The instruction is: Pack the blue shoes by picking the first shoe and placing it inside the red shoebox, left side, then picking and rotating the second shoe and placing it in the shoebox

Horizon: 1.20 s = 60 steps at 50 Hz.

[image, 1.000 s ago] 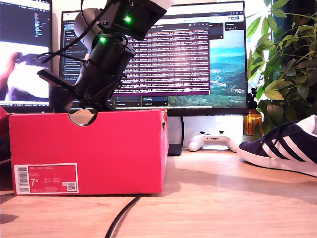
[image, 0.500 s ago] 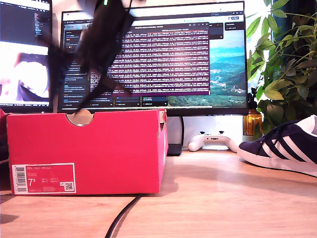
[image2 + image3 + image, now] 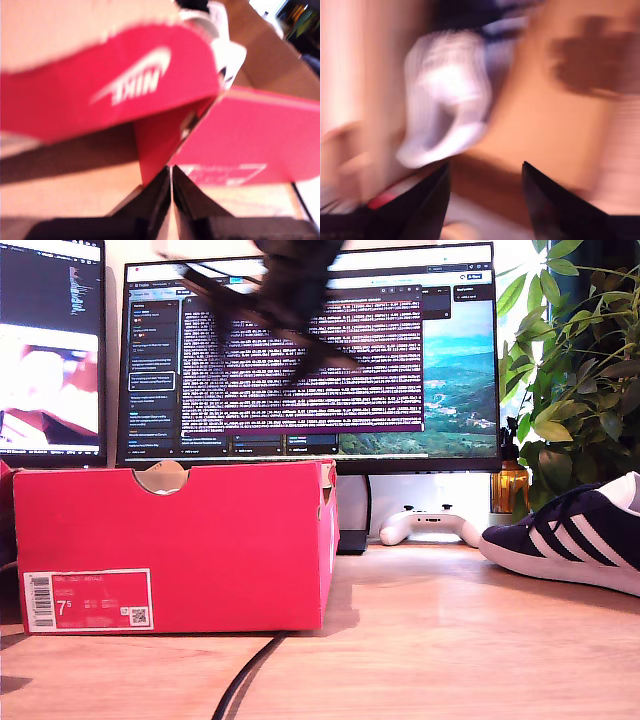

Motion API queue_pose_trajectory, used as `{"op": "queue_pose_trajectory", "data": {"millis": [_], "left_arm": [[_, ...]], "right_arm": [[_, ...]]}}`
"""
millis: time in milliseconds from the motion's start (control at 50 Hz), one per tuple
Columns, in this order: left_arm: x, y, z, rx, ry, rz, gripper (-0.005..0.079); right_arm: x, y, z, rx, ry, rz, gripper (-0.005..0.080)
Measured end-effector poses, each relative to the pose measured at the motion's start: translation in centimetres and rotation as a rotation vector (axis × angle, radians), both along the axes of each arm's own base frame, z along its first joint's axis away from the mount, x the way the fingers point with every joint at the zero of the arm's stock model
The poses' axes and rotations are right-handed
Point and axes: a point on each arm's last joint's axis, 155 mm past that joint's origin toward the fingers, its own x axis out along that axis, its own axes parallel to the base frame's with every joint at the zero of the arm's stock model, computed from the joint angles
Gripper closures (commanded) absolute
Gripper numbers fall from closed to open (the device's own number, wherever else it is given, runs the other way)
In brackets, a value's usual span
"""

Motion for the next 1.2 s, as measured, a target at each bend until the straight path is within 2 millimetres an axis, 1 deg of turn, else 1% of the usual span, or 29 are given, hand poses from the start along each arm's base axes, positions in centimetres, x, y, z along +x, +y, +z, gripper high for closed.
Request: {"op": "queue_pose_trajectory", "data": {"millis": [140,240,360,480,620,660,740,860,980,1200], "left_arm": [[-0.4,0.1,-0.8,0.005,0.036,0.000,0.0764],[-0.6,0.1,-1.2,0.009,0.056,0.000,0.0764],[-0.8,0.1,-1.6,0.012,0.071,0.000,0.0764],[-1.0,0.2,-2.0,0.014,0.091,0.000,0.0764],[-1.2,0.2,-2.3,0.017,0.106,0.000,0.0764],[-1.2,0.2,-2.4,0.018,0.110,0.000,0.0764],[-1.3,0.2,-2.4,0.018,0.112,0.000,0.0764],[-1.3,0.2,-2.4,0.018,0.112,0.000,0.0763],[-1.3,0.2,-2.4,0.018,0.113,0.000,0.0764],[-1.3,0.2,-2.4,0.018,0.113,0.000,0.0764]], "right_arm": [[1.3,-1.5,0.2,-0.015,-0.018,-0.042,0.0342],[2.4,-3.1,1.0,-0.042,-0.061,-0.082,0.0342],[4.0,-5.8,2.4,-0.089,-0.128,-0.166,0.0342],[5.9,-9.3,3.4,-0.169,-0.206,-0.264,0.0342],[7.7,-12.9,3.8,-0.250,-0.257,-0.353,0.0342],[8.1,-13.7,3.8,-0.244,-0.250,-0.410,0.0342],[8.6,-15.0,3.8,-0.240,-0.241,-0.462,0.0342],[9.2,-16.6,3.8,-0.242,-0.233,-0.506,0.0342],[9.6,-17.8,3.8,-0.246,-0.230,-0.529,0.0342],[9.8,-18.5,3.8,-0.261,-0.238,-0.545,0.0342]]}}
